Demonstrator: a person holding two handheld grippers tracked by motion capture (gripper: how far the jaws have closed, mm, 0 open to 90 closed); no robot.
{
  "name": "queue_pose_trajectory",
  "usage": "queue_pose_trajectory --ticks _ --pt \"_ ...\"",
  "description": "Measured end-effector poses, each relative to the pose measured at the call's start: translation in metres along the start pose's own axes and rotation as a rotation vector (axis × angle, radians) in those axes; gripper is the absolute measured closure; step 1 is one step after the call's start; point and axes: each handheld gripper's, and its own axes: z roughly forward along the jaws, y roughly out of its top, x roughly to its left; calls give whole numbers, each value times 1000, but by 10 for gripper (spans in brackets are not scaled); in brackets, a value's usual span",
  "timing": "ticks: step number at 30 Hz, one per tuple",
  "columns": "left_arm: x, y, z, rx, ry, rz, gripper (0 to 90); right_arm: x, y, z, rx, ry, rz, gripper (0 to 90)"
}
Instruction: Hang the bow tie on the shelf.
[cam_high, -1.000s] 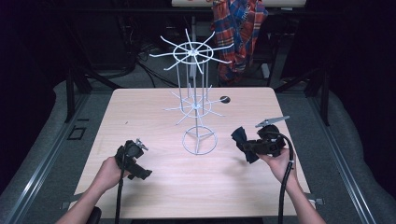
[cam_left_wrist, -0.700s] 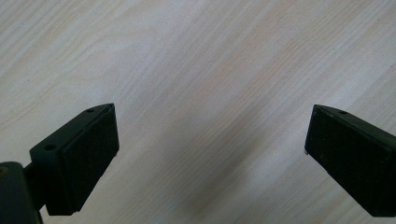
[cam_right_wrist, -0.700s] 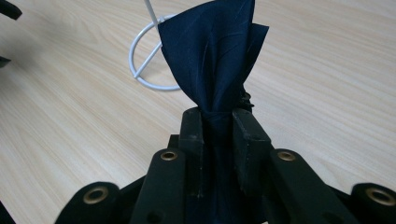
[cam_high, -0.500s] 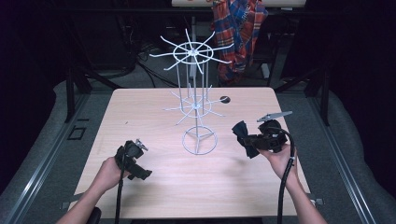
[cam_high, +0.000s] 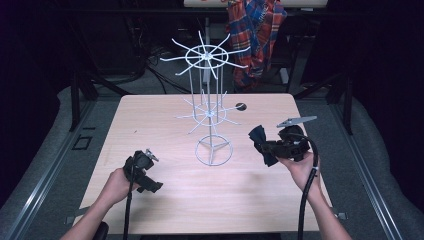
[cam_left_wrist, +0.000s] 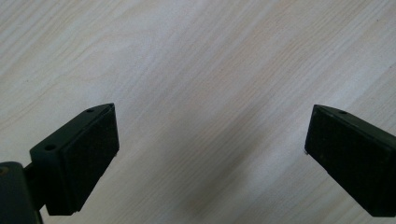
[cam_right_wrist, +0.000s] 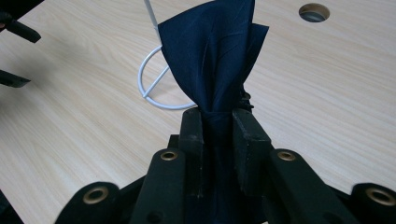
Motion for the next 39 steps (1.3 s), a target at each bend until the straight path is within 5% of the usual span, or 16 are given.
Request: queue_pose_trajectory --ticks 39 --pt "0 0 0 1 -6 -1 30 -17 60 11 -93 -34 1 753"
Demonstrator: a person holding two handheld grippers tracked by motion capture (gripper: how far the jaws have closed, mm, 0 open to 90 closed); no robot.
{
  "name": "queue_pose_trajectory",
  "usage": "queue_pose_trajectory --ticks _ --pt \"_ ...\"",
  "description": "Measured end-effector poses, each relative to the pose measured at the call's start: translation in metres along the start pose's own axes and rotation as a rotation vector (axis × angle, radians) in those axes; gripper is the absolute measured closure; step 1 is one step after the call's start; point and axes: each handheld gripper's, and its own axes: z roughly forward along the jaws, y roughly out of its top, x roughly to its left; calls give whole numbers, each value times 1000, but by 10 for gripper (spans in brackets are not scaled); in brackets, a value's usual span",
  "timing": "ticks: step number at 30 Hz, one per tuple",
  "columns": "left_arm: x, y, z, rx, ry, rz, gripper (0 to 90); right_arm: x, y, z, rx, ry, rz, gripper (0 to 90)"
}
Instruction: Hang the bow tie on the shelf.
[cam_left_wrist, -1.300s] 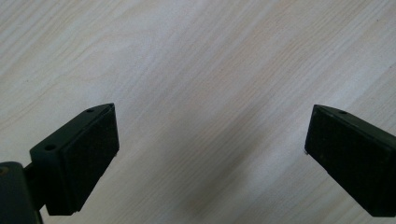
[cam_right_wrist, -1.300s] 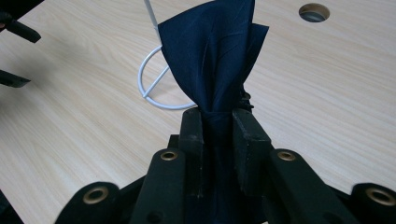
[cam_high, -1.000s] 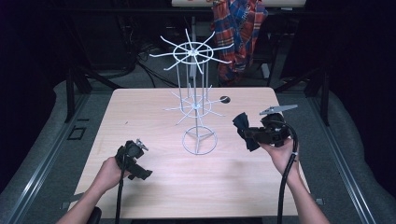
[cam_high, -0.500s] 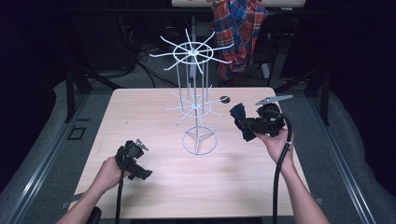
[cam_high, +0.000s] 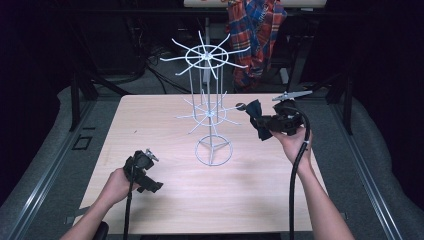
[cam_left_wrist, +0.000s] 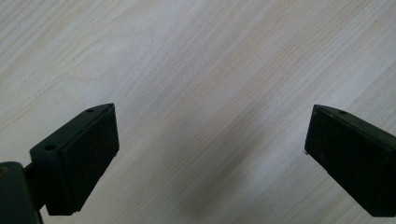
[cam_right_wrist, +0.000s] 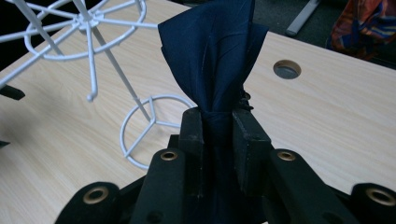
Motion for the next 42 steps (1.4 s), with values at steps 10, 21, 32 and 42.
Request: queue_pose_trajectory --ticks 10,21,32,42 --pt "0 0 0 2 -1 1 30 4 20 4 -28 -14 -6 753" --pt "0 0 0 0 -1 2 30 12 35 4 -54 -25 -35 753" --pt "1 -1 0 2 -3 2 30 22 42 11 -52 12 -63 753" --pt "1 -1 0 1 -6 2 29 24 29 25 -13 80 -87 753"
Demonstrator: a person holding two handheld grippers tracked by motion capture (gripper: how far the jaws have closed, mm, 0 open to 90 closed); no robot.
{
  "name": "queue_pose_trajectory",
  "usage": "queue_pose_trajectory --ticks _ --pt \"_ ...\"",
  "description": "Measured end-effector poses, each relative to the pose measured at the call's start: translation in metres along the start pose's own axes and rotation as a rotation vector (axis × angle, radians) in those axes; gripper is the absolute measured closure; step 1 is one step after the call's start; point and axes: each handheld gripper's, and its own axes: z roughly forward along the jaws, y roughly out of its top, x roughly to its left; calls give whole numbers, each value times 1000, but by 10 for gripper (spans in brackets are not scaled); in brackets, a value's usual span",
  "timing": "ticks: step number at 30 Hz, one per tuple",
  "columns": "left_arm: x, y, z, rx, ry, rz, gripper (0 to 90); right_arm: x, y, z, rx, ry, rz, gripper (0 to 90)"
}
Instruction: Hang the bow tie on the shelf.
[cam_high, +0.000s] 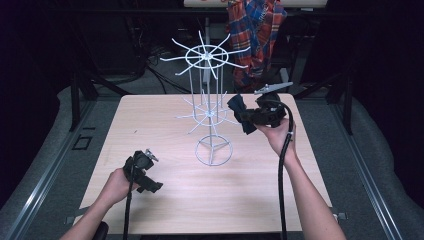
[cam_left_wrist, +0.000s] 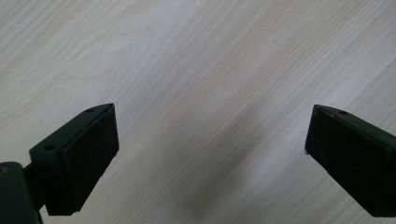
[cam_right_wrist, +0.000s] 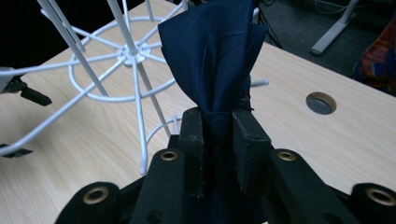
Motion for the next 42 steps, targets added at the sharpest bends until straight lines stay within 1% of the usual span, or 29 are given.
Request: queue_pose_trajectory --ticks 5,6,7,8,9,10,12,13,16,18,19,20,21,22,23,24,26,29,31,32,35,37,38,40,42 --pt "0 0 0 -2 1 -3 29 -4 -12 10 19 25 14 753" --pt "0 0 0 -3 1 -5 29 -5 -16 13 32 32 8 753" --pt "0 0 1 -2 1 -5 29 -4 -19 16 37 37 12 753" --pt "0 0 1 -1 1 -5 29 -5 -22 19 35 42 5 753" --pt "0 0 1 -2 1 -6 29 -5 -25 21 50 46 5 753" --pt "0 0 0 -3 -1 -5 29 -5 -27 23 53 54 3 753" --pt "0 0 0 -2 0 -8 29 -6 -33 28 51 57 16 753" --pt "0 -1 0 2 -1 -8 29 -6 -35 31 59 50 15 753" --pt "1 -1 0 4 1 -5 29 -4 -41 40 101 39 0 752" --pt "1 -1 0 5 1 -10 29 -3 -44 45 108 48 -8 752" --pt "1 -1 0 9 1 -5 29 -3 -45 46 116 53 -8 751" --pt "1 -1 0 10 1 -5 29 -2 -46 49 120 50 -20 751" --pt "0 -1 0 10 1 -4 29 -2 -47 51 119 52 -18 750" --pt "0 -1 0 12 1 -3 29 -1 -49 53 128 50 -31 749" --pt "0 -1 0 11 1 -4 30 -1 -50 55 130 56 -29 748" --pt "1 -1 0 11 0 -3 29 -1 -52 57 137 56 -38 748" --pt "1 -1 0 11 1 -3 30 0 -54 60 150 51 -42 748" --pt "1 -1 0 10 1 -3 30 0 -57 64 152 61 -47 747" --pt "0 -2 0 4 1 -6 30 -1 -59 67 138 51 -49 746" --pt "0 -2 -1 4 2 -6 30 -1 -60 68 139 65 -33 746" --pt "0 -2 0 7 3 -7 30 -1 -61 71 132 73 -44 746" --pt "0 -1 0 6 4 -6 30 2 -62 74 136 86 -38 746" --pt "0 -1 -1 6 5 -5 30 3 -62 76 127 90 -48 745" --pt "-1 -1 -1 5 7 -6 30 5 -61 79 127 131 -60 744" --pt "-1 -2 -1 3 13 -7 30 6 -61 81 121 139 -72 744"
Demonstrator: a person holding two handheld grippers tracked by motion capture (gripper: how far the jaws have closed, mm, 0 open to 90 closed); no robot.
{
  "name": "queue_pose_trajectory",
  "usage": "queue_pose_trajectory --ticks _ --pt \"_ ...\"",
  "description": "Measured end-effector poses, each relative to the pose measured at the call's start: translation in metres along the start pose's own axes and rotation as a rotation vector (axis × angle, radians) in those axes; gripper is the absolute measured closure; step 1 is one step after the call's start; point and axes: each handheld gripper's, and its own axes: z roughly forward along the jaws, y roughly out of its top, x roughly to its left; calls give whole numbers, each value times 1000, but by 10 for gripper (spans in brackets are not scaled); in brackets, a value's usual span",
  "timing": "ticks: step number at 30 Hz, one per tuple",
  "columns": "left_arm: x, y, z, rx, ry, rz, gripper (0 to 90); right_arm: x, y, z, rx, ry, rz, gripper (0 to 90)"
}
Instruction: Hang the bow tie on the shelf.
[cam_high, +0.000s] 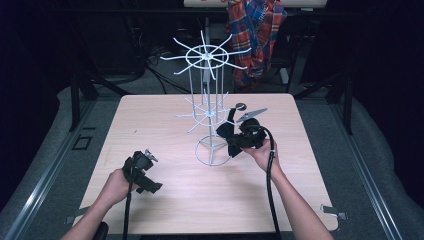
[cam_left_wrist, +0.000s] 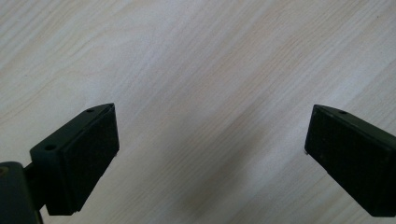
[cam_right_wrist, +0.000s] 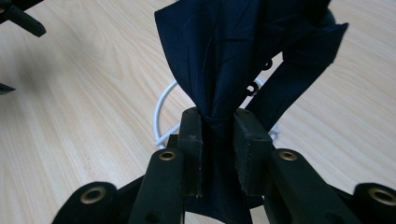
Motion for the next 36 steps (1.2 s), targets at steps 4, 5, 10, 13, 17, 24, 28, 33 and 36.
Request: queue_pose_trajectory --ticks 4,5,10,13,17,24,28,33,36 --pt "1 -1 1 2 0 -2 30 0 0 3 -14 33 -4 742" --pt "1 -1 1 5 0 2 30 -1 0 3 -17 33 1 740" --pt "0 0 1 3 -3 6 30 -6 -7 6 -4 33 24 727" --pt "0 0 1 3 -6 7 30 -8 -10 6 11 27 32 696" --pt "0 0 0 -1 -7 5 30 -8 -10 8 10 40 38 654" --pt "-1 0 0 -1 -6 8 30 -7 -10 6 15 48 55 553" --pt "-1 1 0 2 -8 9 30 -6 -10 6 12 48 66 507" --pt "-1 0 0 -2 -7 9 30 -4 -9 6 32 52 67 417" --pt "-1 0 0 -2 -8 8 30 -3 -8 6 35 47 69 351"
